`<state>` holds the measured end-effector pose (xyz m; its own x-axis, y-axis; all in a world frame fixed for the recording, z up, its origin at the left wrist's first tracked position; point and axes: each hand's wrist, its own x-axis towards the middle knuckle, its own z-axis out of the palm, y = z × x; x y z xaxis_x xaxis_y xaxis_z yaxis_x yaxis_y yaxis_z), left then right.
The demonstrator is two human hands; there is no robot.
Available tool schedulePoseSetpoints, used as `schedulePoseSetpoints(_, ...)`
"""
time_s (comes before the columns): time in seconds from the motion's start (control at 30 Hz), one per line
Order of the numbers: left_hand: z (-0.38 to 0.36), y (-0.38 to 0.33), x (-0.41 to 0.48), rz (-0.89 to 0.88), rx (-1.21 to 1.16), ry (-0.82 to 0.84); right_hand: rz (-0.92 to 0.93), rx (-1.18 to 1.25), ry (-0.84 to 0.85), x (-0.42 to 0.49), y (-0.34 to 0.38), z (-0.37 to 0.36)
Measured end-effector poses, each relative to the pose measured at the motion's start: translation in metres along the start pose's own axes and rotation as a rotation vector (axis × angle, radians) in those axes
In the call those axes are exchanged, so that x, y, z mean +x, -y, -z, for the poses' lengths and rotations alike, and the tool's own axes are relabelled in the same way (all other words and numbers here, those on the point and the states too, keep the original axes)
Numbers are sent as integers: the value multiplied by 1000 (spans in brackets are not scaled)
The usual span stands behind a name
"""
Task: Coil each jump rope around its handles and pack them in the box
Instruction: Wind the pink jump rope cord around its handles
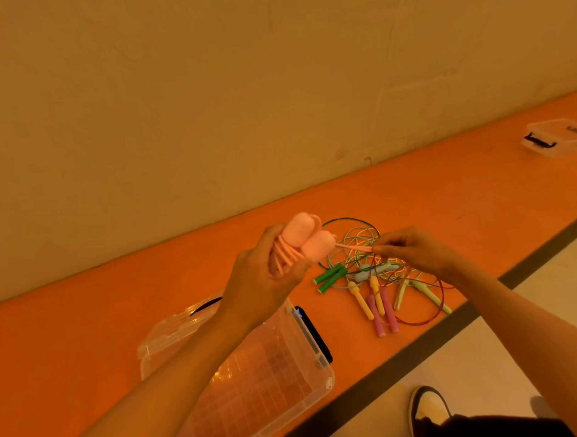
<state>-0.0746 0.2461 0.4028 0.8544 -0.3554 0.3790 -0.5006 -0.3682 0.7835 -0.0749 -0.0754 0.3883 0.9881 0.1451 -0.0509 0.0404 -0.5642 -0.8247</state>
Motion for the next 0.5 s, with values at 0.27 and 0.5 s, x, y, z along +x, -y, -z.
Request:
schedulePoseSetpoints(0.27, 12, 20, 12, 233, 74, -129, 124, -344, 204, 5, 8, -31)
schedulePoseSetpoints(0.5, 17, 40, 17, 374, 245, -188, 300, -471, 404, -2, 55, -70)
